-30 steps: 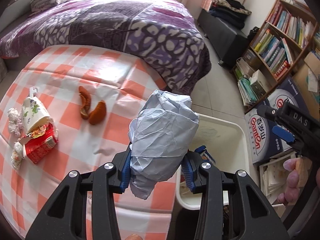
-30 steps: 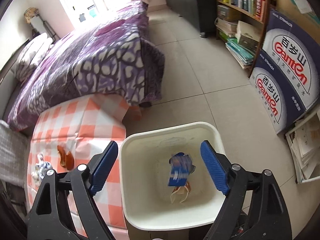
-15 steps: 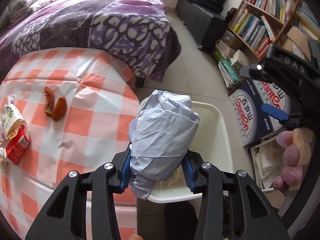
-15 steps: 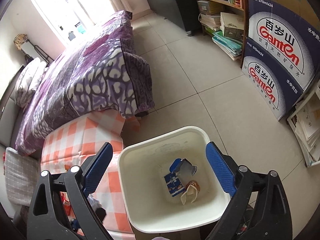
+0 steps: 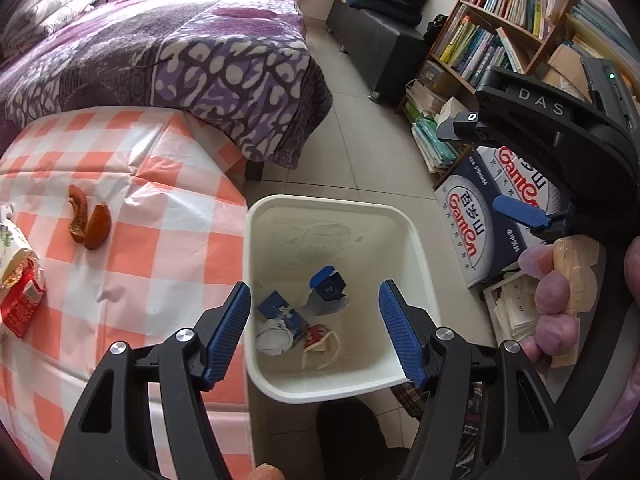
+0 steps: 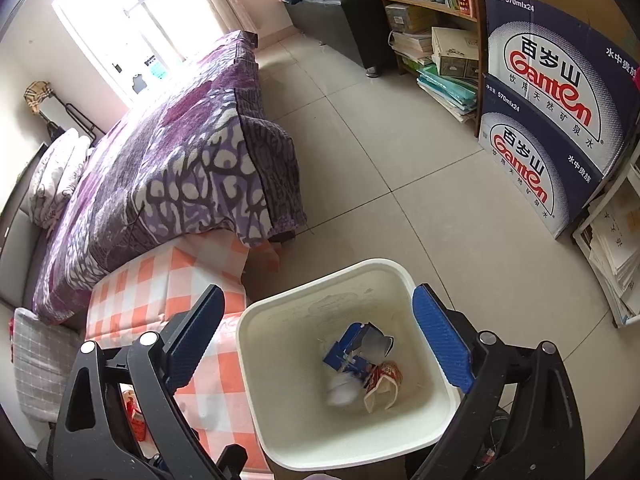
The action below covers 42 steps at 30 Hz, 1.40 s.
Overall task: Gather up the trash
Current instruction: 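Release the grey plastic bag into the white bin with the left tool, then grasp the red drink carton with the left tool while the right tool moves to the white bundle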
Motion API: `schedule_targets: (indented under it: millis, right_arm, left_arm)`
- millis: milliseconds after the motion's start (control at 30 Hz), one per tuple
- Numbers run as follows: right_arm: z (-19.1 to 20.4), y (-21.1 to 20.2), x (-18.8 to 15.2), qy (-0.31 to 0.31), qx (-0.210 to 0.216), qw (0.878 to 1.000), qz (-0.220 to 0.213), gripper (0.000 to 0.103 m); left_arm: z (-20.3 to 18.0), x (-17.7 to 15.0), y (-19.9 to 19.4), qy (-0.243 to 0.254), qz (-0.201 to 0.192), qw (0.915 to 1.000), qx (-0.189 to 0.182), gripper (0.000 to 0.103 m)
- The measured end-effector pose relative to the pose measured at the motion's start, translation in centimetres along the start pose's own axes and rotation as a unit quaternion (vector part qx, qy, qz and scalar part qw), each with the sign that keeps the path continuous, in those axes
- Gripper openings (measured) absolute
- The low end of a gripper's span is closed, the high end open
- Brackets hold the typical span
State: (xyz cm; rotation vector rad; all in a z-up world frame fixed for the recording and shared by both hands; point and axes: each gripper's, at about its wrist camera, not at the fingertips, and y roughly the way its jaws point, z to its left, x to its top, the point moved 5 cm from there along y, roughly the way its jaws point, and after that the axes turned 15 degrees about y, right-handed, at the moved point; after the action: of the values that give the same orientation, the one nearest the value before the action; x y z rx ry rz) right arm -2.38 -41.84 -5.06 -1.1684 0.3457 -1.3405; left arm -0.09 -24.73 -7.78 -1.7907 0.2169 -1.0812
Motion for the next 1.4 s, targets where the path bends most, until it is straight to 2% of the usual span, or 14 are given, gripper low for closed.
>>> schedule_targets:
  millis: [300,367,433,600,767,833,933,1100,1200,1267,1300,1400]
  right_arm:
    - [2.7,0.9,-2.5,-0.052,-0.013,0.999,0.005,0.093]
    - [3.4,1.3,-3.1,-0.06,-0.016,0.998,0.01,0.093]
    - [4.2,1.7,-4.0,-0.072,-0.017,0.997,0.018,0.093]
    - [6.3,2.7,-6.3,-0.1,-0.017,0.994,0.037,0.094]
    - [8.5,3.8,-8.7,-0.127,-0.018,0.99,0.052,0.094]
    - [9.3,4.3,-9.6,-0.137,-0.019,0.989,0.058,0.094]
    - [10.5,4.9,-10.9,-0.153,-0.021,0.986,0.065,0.094]
    - [12.5,6.1,-13.2,-0.173,-0.021,0.981,0.08,0.094]
    - [13.4,6.8,-14.4,-0.184,-0.019,0.979,0.092,0.094]
    - [13.8,7.2,-15.2,-0.191,-0.019,0.976,0.1,0.094]
    - [14.0,7.4,-15.4,-0.193,-0.019,0.976,0.103,0.094]
    - [14.6,7.9,-16.3,-0.198,-0.018,0.973,0.114,0.094]
  left_arm:
    - [4.0,-1.8,-0.1,0.004,0.023,0.998,0.059,0.068]
    - [5.6,-2.7,0.1,0.001,0.037,0.9963,0.077,0.07]
    - [7.6,-3.6,0.4,-0.003,0.059,0.9921,0.111,0.071]
    - [13.2,-6.0,0.6,-0.011,0.113,0.9737,0.197,0.071]
    - [18.8,-7.5,-0.7,-0.002,0.137,0.9448,0.297,0.071]
    - [20.8,-8.2,-1.1,0.004,0.148,0.9329,0.328,0.071]
    - [22.9,-9.1,-1.2,0.015,0.168,0.9235,0.345,0.071]
    - [25.8,-10.7,-0.1,0.028,0.203,0.9234,0.325,0.071]
    - [27.2,-11.7,0.8,0.039,0.214,0.9199,0.326,0.071]
    - [27.7,-12.1,0.7,0.023,0.198,0.9316,0.304,0.056]
    - [27.8,-12.2,0.6,0.017,0.198,0.9346,0.295,0.05]
    - [28.0,-12.5,-0.6,-0.013,0.177,0.9511,0.253,0.046]
